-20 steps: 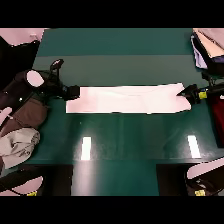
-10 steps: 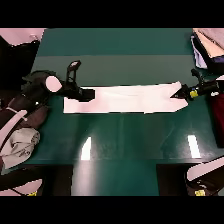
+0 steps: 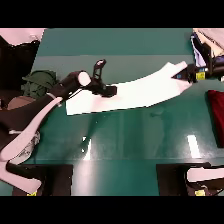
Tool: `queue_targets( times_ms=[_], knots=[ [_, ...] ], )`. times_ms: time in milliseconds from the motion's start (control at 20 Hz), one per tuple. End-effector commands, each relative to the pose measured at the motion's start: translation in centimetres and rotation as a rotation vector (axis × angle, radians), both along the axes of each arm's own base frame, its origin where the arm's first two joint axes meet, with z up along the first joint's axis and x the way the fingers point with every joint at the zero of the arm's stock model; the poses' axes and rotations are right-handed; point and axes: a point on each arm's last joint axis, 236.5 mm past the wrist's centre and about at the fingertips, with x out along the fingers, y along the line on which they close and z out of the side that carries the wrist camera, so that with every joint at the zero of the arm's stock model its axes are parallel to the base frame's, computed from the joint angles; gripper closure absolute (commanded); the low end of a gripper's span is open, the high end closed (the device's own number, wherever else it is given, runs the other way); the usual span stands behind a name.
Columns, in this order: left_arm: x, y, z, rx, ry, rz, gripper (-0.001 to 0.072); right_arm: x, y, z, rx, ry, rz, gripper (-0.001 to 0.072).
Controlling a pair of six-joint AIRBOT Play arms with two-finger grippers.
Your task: Fold the shirts.
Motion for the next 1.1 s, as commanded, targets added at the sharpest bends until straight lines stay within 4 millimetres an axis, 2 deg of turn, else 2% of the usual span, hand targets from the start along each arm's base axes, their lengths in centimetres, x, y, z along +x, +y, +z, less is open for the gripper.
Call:
queue_targets(
  times_ms=[0,100,250,400,600,750,850,950,1050],
  knots=[
    [2.4,-3.7,-1.0,-0.049,0.001,-0.012,0.0685,-0.8,6.5,6.0,0.006,-0.104,0.13,0.0695],
    [3.3,-4.4,-1.2,-0.068,-0.007,-0.005,0.0684,-1.4,10.5,8.0,0.003,-0.158,0.21,0.0695],
    [3.1,-4.4,-2.8,-0.049,0.021,-0.014,0.0685,-2.0,15.4,10.3,0.012,-0.233,0.276,0.0695],
    [3.0,-4.3,-3.6,-0.035,0.033,-0.019,0.0684,-2.3,18.7,11.1,0.027,-0.245,0.332,0.0695],
    [3.0,-3.0,-3.8,-0.01,0.051,-0.026,0.0685,-1.7,21.5,10.6,0.04,-0.232,0.375,0.0695],
    [3.3,0.0,-3.5,0.04,0.099,-0.041,0.0684,-1.5,22.6,10.1,0.044,-0.226,0.395,0.0695],
    [4.4,3.5,-2.3,0.129,0.1,-0.061,0.0685,-1.4,23.1,9.8,0.047,-0.223,0.397,0.0695],
    [6.3,8.0,0.5,0.227,0.038,-0.039,0.0685,-1.3,23.7,9.5,0.044,-0.226,0.392,0.0695],
    [8.1,12.5,4.8,0.292,-0.052,0.019,0.0684,-1.2,24.4,8.9,0.013,-0.241,0.393,0.0695]
  ],
)
